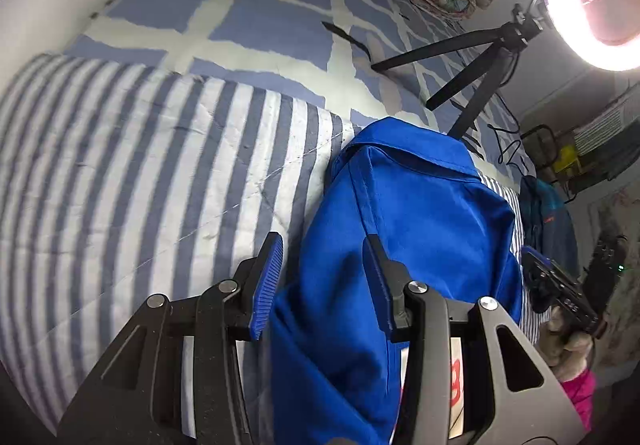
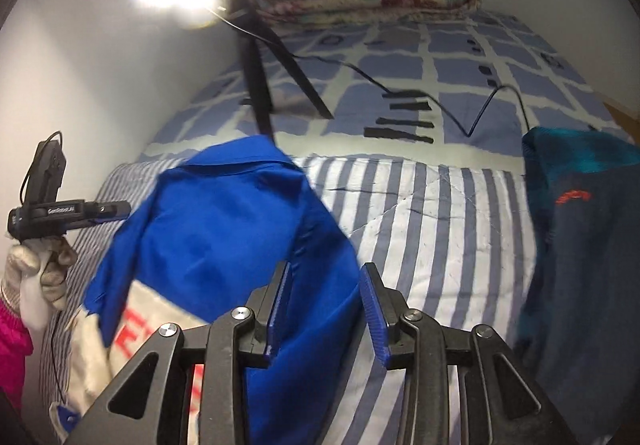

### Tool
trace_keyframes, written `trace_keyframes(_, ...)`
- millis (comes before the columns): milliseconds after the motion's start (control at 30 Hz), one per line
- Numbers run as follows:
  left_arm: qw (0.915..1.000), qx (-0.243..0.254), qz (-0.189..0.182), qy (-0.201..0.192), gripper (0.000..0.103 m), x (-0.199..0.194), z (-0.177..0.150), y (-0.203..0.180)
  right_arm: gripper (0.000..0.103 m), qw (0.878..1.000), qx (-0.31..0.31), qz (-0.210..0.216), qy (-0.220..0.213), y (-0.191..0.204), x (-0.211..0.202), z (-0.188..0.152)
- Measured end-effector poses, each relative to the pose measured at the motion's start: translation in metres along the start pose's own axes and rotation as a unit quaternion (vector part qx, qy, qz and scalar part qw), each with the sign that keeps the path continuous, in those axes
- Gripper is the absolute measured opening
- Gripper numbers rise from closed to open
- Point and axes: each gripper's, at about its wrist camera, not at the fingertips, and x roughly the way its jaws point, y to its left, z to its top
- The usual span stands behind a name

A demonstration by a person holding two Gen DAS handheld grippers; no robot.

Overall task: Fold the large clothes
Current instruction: 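Grasp the blue collar edge with both grippers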

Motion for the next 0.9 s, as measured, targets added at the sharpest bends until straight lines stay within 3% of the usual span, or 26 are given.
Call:
trace_keyframes(200, 0.9983, 0.055, 0.006, 0.017, 0.041, 0.025, 0.002, -0.023, 0.037, 1.0, 0.019, 0.013, 0.01, -0.007, 0.035, 0.007)
trace_keyframes(300, 0.9973, 0.073, 0.004, 0.012, 0.022, 0.03, -0.001, -0.033, 0.037, 1.0, 0.008, 0.018, 0.02, 0.004, 0.045, 0.005)
trace_keyframes(400, 0.9969, 0.079, 0.004, -0.009, 0.009, 0.025, -0.005, -0.04, 0.004, 1.0, -0.011, -0.006, 0.021, 0.018, 0.05, 0.003)
trace_keyframes(433, 0.9966, 0.081, 0.006, -0.017, 0.008, 0.022, -0.007, -0.042, 0.002, 1.0, -0.014, -0.017, 0.019, 0.02, 0.049, 0.003)
trace_keyframes(700, 0.9912, 0.109, -0.014, -0.074, 0.004, -0.034, -0.025, -0.063, 0.0, 0.998, -0.001, -0.029, -0.051, 0.038, -0.009, 0.005)
trace_keyframes(900, 0.9858, 0.13, -0.032, -0.101, 0.004, -0.087, -0.059, -0.086, 0.0, 0.996, -0.005, -0.038, -0.085, 0.061, -0.065, -0.007)
